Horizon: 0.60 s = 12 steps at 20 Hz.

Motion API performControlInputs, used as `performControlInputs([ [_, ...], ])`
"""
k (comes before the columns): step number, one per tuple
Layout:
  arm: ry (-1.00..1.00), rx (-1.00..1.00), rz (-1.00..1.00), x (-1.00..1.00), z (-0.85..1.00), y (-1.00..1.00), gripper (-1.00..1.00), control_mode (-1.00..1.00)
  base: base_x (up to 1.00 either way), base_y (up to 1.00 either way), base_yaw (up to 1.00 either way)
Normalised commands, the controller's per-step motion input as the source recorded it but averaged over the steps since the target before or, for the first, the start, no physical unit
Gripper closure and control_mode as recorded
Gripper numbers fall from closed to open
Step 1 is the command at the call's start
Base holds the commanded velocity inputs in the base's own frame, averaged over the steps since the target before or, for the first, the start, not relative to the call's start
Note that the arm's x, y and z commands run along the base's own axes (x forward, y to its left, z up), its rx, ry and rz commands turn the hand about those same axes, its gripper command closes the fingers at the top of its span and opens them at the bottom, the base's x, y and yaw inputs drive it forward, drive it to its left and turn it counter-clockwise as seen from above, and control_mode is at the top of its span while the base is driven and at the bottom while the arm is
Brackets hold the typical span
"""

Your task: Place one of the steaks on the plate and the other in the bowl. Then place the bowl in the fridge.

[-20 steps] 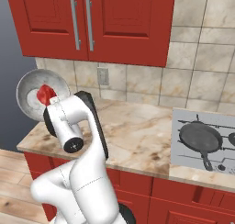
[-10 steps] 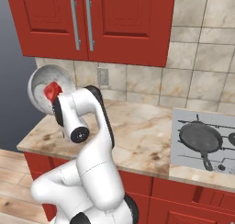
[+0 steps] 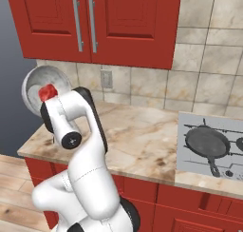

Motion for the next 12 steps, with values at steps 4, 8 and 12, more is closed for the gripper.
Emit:
performControlInputs([
  [4,0.25,-0.27,0.00,-0.48,0.18,-0.78,1.00,-1.00,0.00,0.00,0.00],
  [8,0.25,-0.28,0.00,-0.35,0.06,-0.71,1.00,-1.00,0.00,0.00,0.00],
  [12,0.25,-0.28,0.00,-0.19,0.03,-0.47,1.00,-1.00,0.00,0.00,0.00],
])
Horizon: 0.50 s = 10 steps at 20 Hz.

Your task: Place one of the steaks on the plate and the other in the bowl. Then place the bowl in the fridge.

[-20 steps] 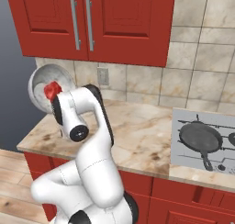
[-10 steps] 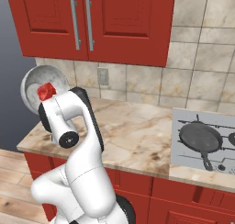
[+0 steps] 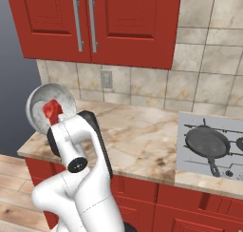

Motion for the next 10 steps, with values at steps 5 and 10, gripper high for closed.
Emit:
performControlInputs([
  [5,0.21,-0.20,0.00,-0.06,0.04,-0.27,1.00,1.00,-0.01,-0.07,0.00],
  [10,0.00,0.00,0.00,0.00,0.00,0.00,1.00,1.00,-0.22,-0.54,-0.02],
])
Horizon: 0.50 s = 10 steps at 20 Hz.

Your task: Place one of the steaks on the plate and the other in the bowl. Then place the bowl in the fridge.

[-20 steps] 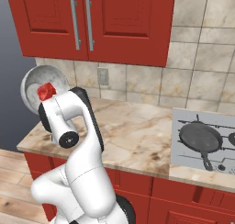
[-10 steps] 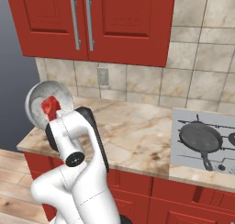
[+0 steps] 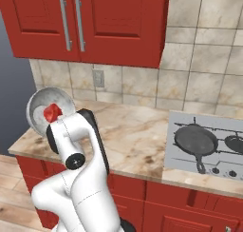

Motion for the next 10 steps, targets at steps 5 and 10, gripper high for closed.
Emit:
performControlInputs([
  [5,0.00,0.00,0.00,0.00,0.00,0.00,1.00,1.00,-0.35,-0.62,-0.07],
  [10,0.00,0.00,0.00,0.00,0.00,0.00,1.00,1.00,-0.52,-0.36,-0.23],
])
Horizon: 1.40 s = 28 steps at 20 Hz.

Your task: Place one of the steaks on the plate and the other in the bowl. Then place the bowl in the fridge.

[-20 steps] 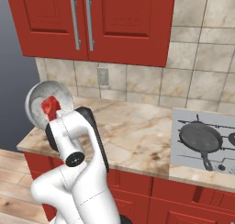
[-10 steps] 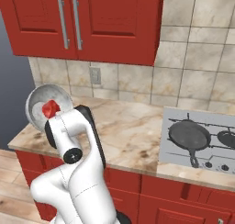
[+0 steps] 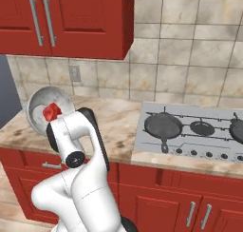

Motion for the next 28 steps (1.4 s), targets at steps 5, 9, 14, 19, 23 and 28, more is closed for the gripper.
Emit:
performControlInputs([
  [5,0.00,0.00,0.00,0.00,0.00,0.00,1.00,1.00,-0.28,-0.15,-0.38],
  [9,0.00,0.00,0.00,0.00,0.00,0.00,1.00,1.00,-0.13,-0.04,-0.48],
  [14,0.00,0.00,0.00,0.00,0.00,0.00,1.00,1.00,-0.11,-0.13,-0.52],
  [19,0.00,0.00,0.00,0.00,0.00,0.00,1.00,1.00,-0.02,-0.15,-0.54],
  [23,0.00,0.00,0.00,0.00,0.00,0.00,1.00,1.00,0.00,-0.13,-0.58],
  [28,0.00,0.00,0.00,0.00,0.00,0.00,1.00,1.00,0.00,-0.14,-0.63],
])
